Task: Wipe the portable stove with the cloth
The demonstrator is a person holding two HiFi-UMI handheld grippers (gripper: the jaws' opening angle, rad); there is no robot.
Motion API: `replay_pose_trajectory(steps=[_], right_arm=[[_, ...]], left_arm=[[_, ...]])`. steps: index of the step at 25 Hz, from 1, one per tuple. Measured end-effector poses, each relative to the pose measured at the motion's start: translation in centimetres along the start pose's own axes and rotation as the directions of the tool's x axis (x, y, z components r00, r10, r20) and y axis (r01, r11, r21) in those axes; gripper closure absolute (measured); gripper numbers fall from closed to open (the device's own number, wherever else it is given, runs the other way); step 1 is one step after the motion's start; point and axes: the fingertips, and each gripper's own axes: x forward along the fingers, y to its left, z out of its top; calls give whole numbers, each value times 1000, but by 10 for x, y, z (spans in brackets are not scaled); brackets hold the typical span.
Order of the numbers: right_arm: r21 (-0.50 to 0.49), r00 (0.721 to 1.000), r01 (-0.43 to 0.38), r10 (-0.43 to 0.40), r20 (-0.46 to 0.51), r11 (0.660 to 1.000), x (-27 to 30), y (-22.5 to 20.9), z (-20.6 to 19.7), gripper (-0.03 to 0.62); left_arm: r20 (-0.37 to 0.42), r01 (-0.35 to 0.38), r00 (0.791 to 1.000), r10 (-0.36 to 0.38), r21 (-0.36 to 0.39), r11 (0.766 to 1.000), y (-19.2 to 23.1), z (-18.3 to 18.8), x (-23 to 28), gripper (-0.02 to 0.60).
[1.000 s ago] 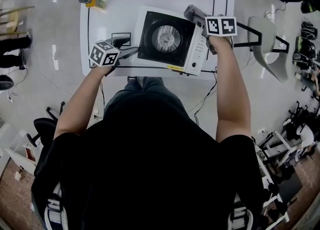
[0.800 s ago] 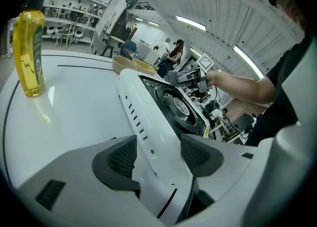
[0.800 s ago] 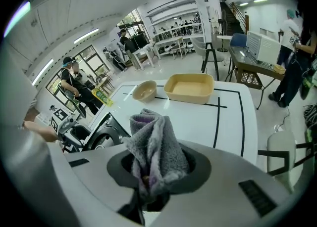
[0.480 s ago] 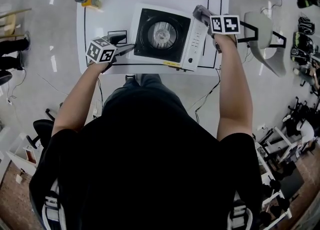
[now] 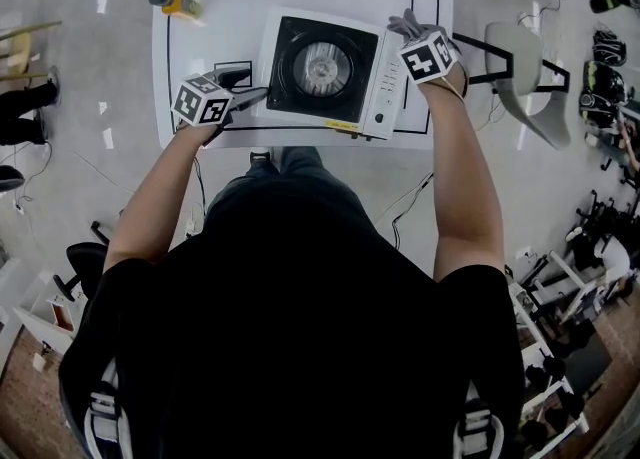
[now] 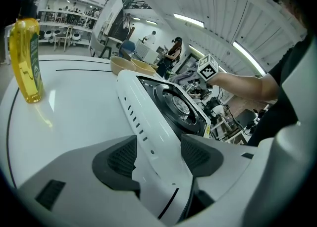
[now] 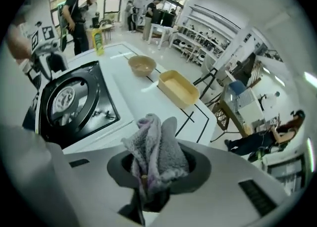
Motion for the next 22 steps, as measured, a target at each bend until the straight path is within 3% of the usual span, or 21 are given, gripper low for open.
replay_pose_trajectory(steps=[4,7,16,22], right_arm=[[-140,999,44,-45,-6,989,-9,22,-7,480],[-190,998,51,-57,-24,980,-14,36,-18,480],[-212,998,8,-20,-55,977,-36,81,-46,480],[-169,998,-8,-3,-62,986,-43,107,-68,480]], left_arm=[[-4,3,1000,-3,15,1000,0,0,1,282],[-13,3,1000,-3,34,999,-1,0,0,282],[-22,-11,1000,13,81,997,-8,-3,-3,282],[-27,-32,999,35,118,992,-10,-4,-2,291]])
